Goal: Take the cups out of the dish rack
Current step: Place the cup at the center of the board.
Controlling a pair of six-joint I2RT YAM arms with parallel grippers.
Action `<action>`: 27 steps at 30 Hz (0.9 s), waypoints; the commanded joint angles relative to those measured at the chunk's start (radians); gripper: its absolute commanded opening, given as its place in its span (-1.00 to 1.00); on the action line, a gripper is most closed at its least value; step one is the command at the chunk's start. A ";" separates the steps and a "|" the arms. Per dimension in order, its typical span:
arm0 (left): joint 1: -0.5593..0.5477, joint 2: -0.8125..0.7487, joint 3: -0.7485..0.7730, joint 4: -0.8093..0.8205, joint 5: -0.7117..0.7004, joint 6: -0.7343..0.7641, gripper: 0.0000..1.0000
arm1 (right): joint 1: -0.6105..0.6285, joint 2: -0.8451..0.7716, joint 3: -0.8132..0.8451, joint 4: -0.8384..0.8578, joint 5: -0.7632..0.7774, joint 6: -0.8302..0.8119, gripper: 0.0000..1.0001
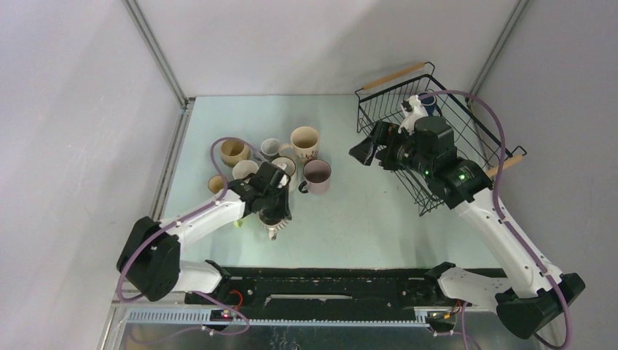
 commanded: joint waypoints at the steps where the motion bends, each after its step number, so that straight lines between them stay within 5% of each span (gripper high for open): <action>1: -0.008 0.026 -0.015 0.092 -0.036 0.022 -0.99 | -0.010 -0.025 0.000 0.021 -0.002 -0.023 0.99; 8: -0.009 0.051 -0.020 0.105 -0.066 0.018 -0.99 | -0.018 -0.026 -0.001 0.012 -0.007 -0.025 0.99; 15: -0.009 0.048 -0.029 0.105 -0.090 0.011 -0.55 | -0.019 -0.024 -0.001 0.005 -0.007 -0.019 0.99; 27: -0.009 -0.007 -0.028 0.090 -0.091 0.009 -0.18 | -0.016 -0.021 0.000 0.001 -0.001 -0.013 0.99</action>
